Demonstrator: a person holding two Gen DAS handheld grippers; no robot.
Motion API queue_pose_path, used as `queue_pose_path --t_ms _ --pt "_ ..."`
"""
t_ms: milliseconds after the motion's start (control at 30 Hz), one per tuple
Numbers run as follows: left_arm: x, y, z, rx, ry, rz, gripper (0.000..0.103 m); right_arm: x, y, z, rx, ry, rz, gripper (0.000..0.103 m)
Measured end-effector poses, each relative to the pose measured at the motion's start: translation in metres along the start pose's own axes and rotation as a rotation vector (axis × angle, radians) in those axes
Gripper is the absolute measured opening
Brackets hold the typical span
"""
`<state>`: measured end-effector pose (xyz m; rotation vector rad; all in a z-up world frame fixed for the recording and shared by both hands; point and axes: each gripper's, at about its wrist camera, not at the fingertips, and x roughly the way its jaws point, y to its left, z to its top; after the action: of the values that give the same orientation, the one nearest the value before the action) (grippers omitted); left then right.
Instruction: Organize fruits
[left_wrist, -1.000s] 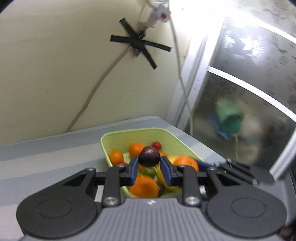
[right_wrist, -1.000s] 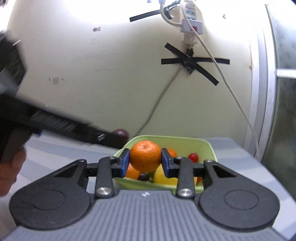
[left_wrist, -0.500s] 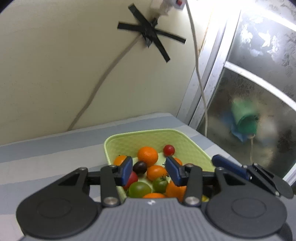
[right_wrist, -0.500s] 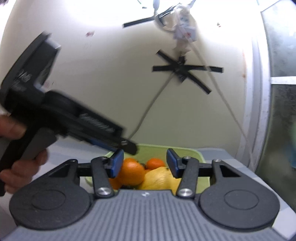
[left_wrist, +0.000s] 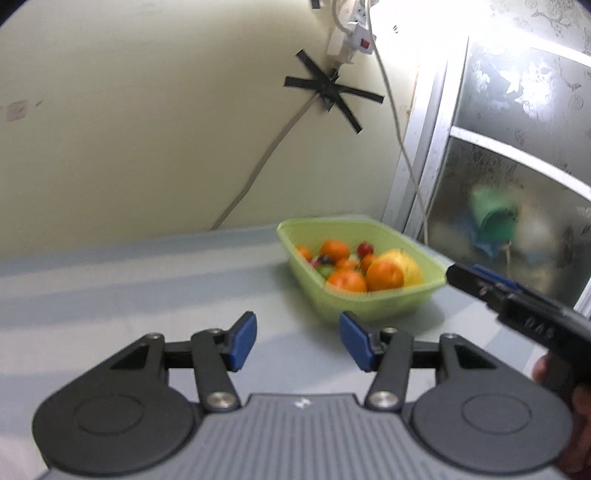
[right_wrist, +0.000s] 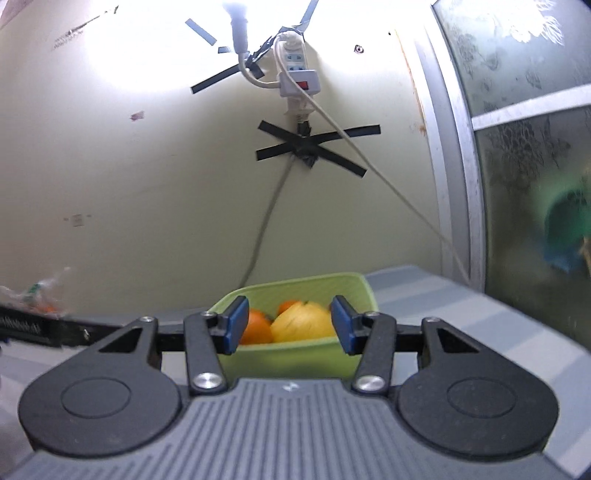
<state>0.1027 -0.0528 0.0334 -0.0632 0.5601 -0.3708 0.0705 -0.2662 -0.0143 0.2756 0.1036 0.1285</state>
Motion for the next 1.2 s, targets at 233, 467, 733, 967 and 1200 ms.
queue_pose_path --t_ms 233,467,733,967,1200 --pt "-0.021 0.003 -0.031 -0.035 0.028 0.046 0.055 -0.02 0.016 -0.021 0.098 0.103 0.057 0.053" --pt "-0.038 0.004 -0.047 -0.052 0.033 0.091 0.08 -0.029 0.022 -0.031 0.164 0.174 0.082 0.053" --pt "-0.056 -0.003 -0.057 -0.026 -0.016 0.221 0.103 -0.034 0.024 -0.036 0.198 0.196 0.063 0.053" --pt "-0.052 -0.005 -0.064 -0.005 0.006 0.341 0.103 -0.037 0.017 -0.038 0.233 0.191 0.068 0.053" --pt "-0.042 -0.002 -0.07 -0.004 0.059 0.457 0.103 -0.032 0.016 -0.038 0.257 0.21 0.062 0.053"
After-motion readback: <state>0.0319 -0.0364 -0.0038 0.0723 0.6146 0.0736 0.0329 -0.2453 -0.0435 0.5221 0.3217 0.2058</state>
